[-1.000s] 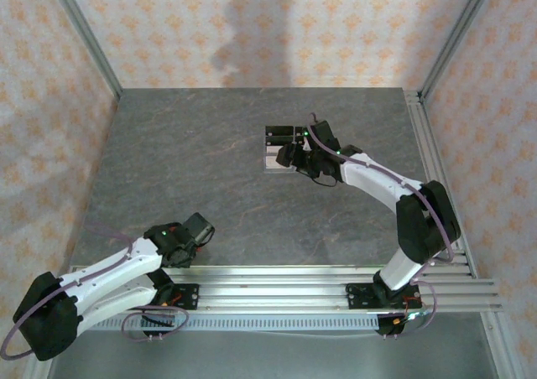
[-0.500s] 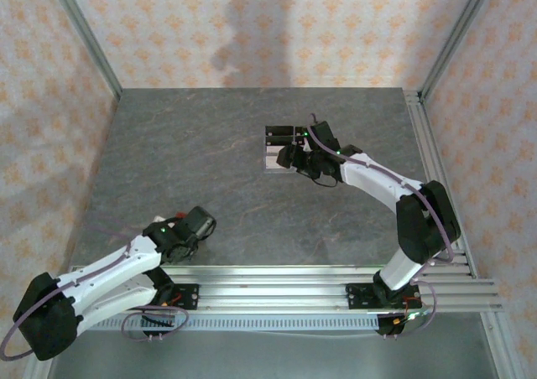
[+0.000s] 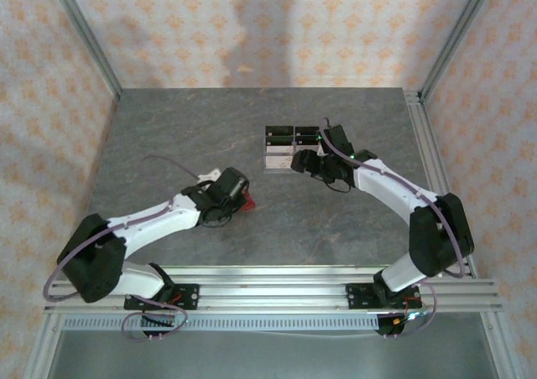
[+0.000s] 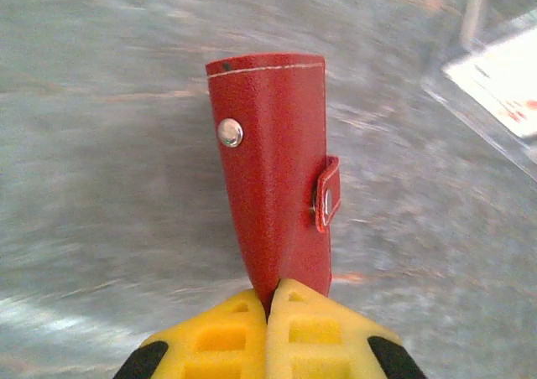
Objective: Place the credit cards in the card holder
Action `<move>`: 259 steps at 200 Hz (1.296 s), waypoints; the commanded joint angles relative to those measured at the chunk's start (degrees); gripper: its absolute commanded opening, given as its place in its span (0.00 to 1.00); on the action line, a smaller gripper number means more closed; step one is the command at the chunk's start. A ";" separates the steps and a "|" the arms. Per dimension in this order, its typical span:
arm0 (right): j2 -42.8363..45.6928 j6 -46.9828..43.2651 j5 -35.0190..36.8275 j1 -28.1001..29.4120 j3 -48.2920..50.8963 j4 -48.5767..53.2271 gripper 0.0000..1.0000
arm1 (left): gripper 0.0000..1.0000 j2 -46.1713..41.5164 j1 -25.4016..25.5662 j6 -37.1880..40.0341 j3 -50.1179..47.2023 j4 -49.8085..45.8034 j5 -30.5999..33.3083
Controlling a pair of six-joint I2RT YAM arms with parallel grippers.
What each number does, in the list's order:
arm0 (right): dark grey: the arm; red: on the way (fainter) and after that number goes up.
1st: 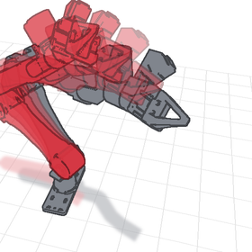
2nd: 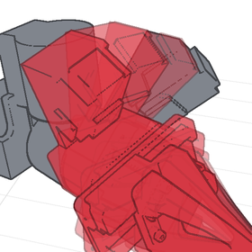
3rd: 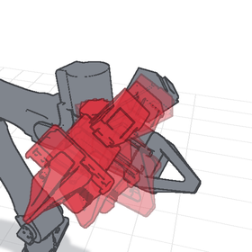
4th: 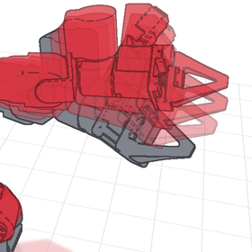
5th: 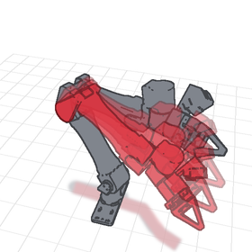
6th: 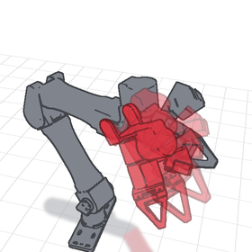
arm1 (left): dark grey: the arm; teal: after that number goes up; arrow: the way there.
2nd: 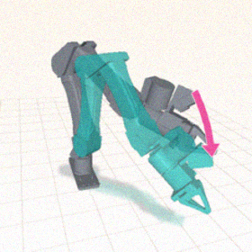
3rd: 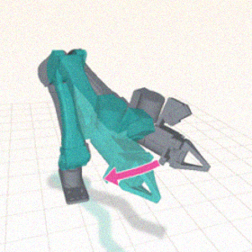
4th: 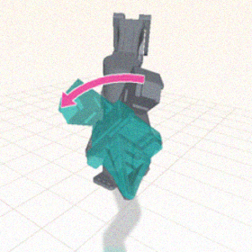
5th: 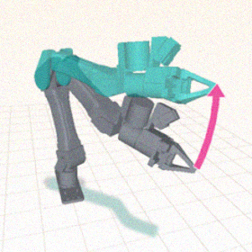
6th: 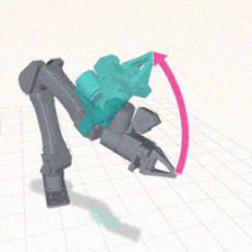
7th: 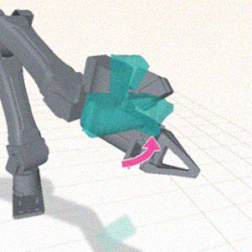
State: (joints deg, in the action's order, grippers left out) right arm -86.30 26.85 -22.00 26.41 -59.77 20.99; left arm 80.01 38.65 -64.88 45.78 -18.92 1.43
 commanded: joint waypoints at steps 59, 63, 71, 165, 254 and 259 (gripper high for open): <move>6.14 1.85 1.56 3.51 8.87 0.06 0.67 | 0.00 10.17 0.71 19.97 0.73 26.60 -19.65; 5.94 2.06 1.72 3.95 8.88 -0.06 0.66 | 0.00 10.60 0.72 20.05 0.61 27.61 -20.45; 5.51 2.44 2.18 4.93 8.75 -0.11 0.65 | 0.00 11.31 0.68 20.14 0.49 29.29 -21.71; -1.56 2.03 10.82 9.56 2.19 2.48 0.56 | 0.00 12.16 0.72 20.76 0.86 32.28 -26.13; -4.58 1.43 10.69 9.54 1.66 1.87 0.49 | 0.00 11.57 0.71 20.73 1.95 31.26 -26.22; -4.48 1.32 10.77 9.59 1.95 2.00 0.48 | 0.00 11.57 0.72 20.76 2.01 31.22 -26.16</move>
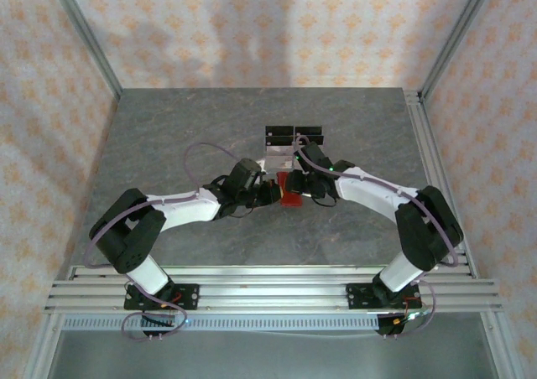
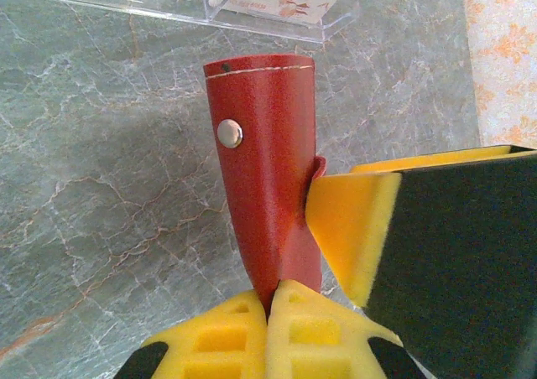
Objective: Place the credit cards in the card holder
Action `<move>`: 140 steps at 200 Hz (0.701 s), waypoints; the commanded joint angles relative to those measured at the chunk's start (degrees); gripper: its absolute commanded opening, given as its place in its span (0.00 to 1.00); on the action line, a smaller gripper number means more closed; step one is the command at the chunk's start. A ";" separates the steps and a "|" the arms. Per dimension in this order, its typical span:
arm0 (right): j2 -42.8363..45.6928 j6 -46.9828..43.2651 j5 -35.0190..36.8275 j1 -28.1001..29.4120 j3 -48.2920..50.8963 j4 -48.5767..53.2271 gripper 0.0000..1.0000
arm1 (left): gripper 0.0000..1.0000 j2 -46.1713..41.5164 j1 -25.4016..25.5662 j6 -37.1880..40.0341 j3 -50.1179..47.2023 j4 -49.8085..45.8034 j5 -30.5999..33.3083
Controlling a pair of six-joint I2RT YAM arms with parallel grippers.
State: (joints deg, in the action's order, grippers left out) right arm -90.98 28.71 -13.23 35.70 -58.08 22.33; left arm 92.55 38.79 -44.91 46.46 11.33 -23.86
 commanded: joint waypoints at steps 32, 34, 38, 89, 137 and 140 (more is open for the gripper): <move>0.54 -0.76 2.90 0.25 1.81 1.13 0.38 | 0.00 -0.93 0.59 0.61 1.36 1.10 -1.02; 0.54 -0.78 2.98 0.24 1.83 1.14 0.38 | 0.00 -0.94 0.59 0.61 1.36 1.07 -1.08; 0.47 -0.86 3.18 0.25 1.96 1.27 0.36 | 0.00 -1.02 0.57 0.61 1.28 1.06 -1.10; -0.50 -1.99 4.49 0.16 1.50 2.68 0.13 | 0.00 -1.60 0.58 0.57 1.02 1.14 -1.17; 0.53 -2.70 4.28 -1.84 2.29 3.95 0.00 | 0.00 -1.76 0.58 0.69 0.84 -0.38 -0.32; 0.78 -2.76 4.25 -2.08 2.54 3.95 0.00 | 0.00 -1.76 0.59 0.68 0.83 -0.47 -0.24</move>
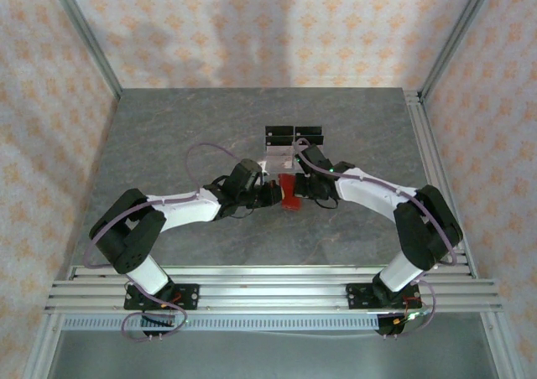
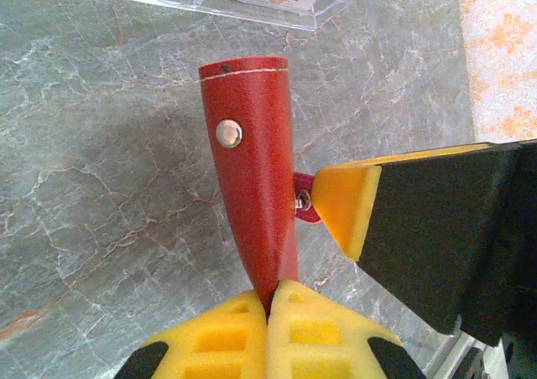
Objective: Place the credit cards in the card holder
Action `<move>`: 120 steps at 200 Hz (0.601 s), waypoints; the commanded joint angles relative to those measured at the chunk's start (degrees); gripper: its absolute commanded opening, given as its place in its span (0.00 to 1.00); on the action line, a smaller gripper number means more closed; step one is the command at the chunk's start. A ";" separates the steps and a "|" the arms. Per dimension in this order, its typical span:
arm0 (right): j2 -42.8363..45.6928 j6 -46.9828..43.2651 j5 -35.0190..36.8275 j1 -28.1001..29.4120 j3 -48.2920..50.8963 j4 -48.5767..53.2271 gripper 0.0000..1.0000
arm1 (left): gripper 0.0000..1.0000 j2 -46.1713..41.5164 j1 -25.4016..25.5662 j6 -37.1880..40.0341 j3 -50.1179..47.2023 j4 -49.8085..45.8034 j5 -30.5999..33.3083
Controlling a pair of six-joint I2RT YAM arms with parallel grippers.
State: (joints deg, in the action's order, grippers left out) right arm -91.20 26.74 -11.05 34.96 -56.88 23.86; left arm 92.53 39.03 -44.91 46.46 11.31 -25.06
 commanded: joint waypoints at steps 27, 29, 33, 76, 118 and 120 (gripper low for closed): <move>2.62 -1.04 1.69 -2.57 2.25 2.99 0.00 | 0.00 -1.81 0.35 1.09 0.37 -1.40 1.56; 2.78 -1.12 1.66 -2.60 2.29 2.97 0.00 | 0.00 -1.76 0.35 1.19 0.36 -1.52 1.56; 3.07 -1.11 1.51 -2.74 2.38 3.01 0.00 | 0.00 -1.74 0.28 1.30 0.24 -1.76 1.74; 4.73 -1.19 -3.31 -2.88 4.05 1.45 0.00 | 0.45 -2.43 0.35 1.49 -1.01 -6.33 7.22; 5.72 -0.42 -7.66 -2.88 3.83 0.48 0.00 | 0.79 -5.00 0.35 1.13 -2.40 -9.50 12.17; 5.82 -0.43 -7.84 -2.88 3.74 0.55 0.00 | 0.79 -5.10 0.35 1.20 -2.42 -9.61 12.35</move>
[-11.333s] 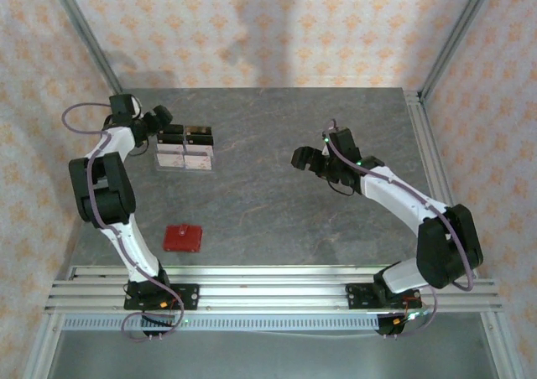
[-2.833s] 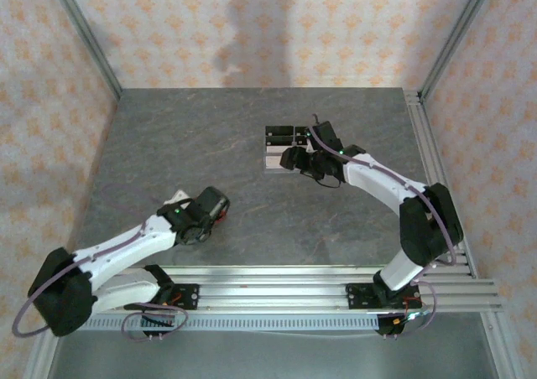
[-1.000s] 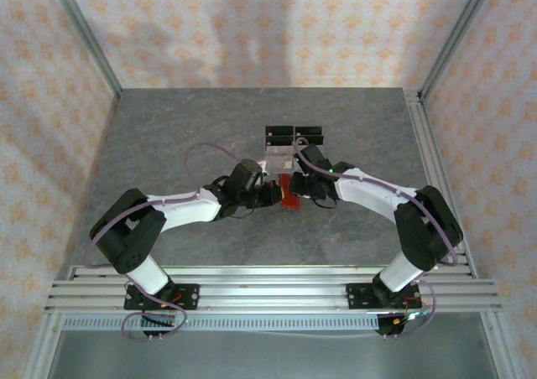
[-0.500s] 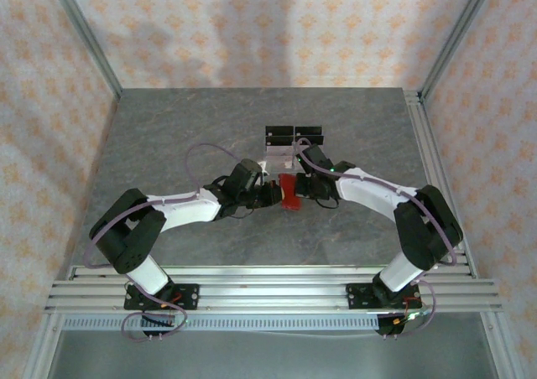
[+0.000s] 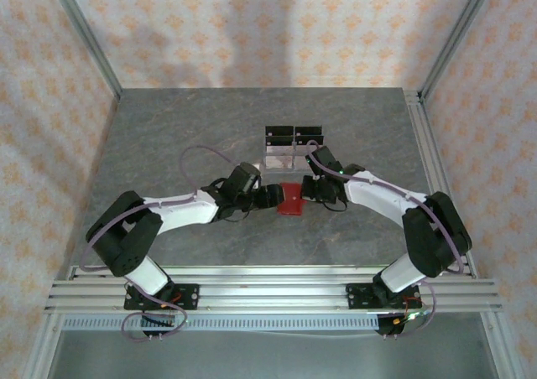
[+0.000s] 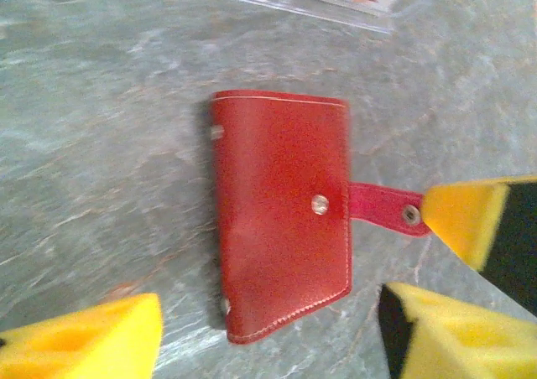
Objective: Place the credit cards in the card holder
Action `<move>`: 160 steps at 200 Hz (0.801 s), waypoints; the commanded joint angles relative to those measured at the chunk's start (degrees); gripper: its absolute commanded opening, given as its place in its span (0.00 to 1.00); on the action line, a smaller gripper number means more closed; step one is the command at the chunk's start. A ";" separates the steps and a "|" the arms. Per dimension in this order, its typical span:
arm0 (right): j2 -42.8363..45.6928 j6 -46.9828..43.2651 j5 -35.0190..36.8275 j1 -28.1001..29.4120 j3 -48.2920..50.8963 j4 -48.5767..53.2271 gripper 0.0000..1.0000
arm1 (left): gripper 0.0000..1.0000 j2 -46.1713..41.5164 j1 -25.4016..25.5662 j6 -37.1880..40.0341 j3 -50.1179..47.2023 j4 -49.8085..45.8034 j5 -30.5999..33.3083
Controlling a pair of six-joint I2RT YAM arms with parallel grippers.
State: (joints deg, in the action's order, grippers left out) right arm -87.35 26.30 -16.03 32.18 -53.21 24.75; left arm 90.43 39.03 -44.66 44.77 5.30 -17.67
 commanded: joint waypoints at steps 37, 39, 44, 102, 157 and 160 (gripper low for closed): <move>4.39 0.82 -4.96 -0.01 -1.60 0.03 0.00 | 0.81 -4.30 0.32 2.42 0.75 -6.45 5.55; 4.58 0.89 -5.08 -0.01 -1.74 0.03 0.00 | 0.81 -4.30 0.34 2.46 0.84 -6.53 5.50; 4.91 1.02 -5.34 0.06 -2.00 0.14 0.00 | 0.81 -4.30 0.35 2.61 1.11 -6.76 5.41; 7.02 2.21 -6.46 0.60 -4.77 0.56 0.00 | 0.82 -3.05 0.35 3.18 3.63 -7.65 4.84; 7.10 2.69 -6.67 1.30 -6.19 0.69 0.00 | 0.83 -1.58 0.35 3.29 5.47 -7.67 4.84; 7.05 2.71 -6.61 1.35 -6.20 0.58 0.00 | 0.83 -1.50 0.34 3.28 5.55 -7.60 4.84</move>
State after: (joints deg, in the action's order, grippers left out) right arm -81.58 28.21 -22.41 32.97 -57.39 24.73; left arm 87.66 39.03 -42.92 48.36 -0.86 -14.09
